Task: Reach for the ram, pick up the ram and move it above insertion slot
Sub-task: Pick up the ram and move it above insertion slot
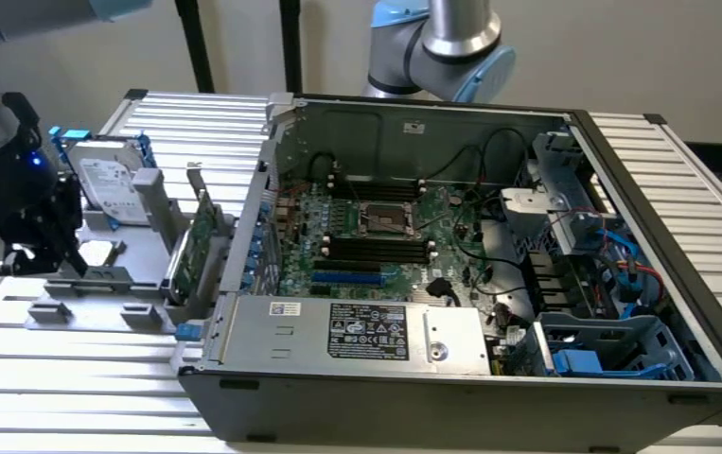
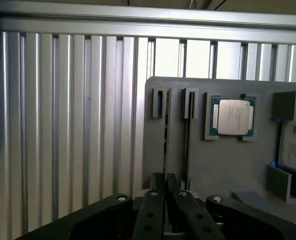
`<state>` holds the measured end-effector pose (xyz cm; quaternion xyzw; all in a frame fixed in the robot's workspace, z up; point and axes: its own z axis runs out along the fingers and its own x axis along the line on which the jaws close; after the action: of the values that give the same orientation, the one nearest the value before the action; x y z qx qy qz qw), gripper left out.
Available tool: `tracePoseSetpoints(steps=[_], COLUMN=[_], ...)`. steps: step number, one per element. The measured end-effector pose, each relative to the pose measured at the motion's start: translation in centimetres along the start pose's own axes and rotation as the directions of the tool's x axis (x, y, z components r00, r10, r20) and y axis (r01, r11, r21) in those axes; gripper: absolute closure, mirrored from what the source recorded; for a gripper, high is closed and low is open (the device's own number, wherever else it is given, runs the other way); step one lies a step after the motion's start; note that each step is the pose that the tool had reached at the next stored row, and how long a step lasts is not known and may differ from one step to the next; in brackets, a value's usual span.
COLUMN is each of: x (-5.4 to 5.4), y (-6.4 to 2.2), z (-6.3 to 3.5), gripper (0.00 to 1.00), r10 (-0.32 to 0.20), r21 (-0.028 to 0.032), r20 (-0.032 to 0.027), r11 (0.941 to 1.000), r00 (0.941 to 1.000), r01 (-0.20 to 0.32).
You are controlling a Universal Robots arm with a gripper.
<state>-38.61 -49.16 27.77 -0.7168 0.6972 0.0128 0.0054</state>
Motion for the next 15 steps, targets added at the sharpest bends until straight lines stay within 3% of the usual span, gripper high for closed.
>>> tracePoseSetpoints(steps=[5,15], x=[0.0,-0.1], y=[-1.2,-4.4], z=[-2.27,-6.88], gripper=[0.86,0.86], r10=[-0.001,-0.006], r21=[0.0001,0.0002], r20=[0.0004,0.0099], r11=[1.0,1.0], r00=[1.0,0.9999], r01=[0.001,0.006])
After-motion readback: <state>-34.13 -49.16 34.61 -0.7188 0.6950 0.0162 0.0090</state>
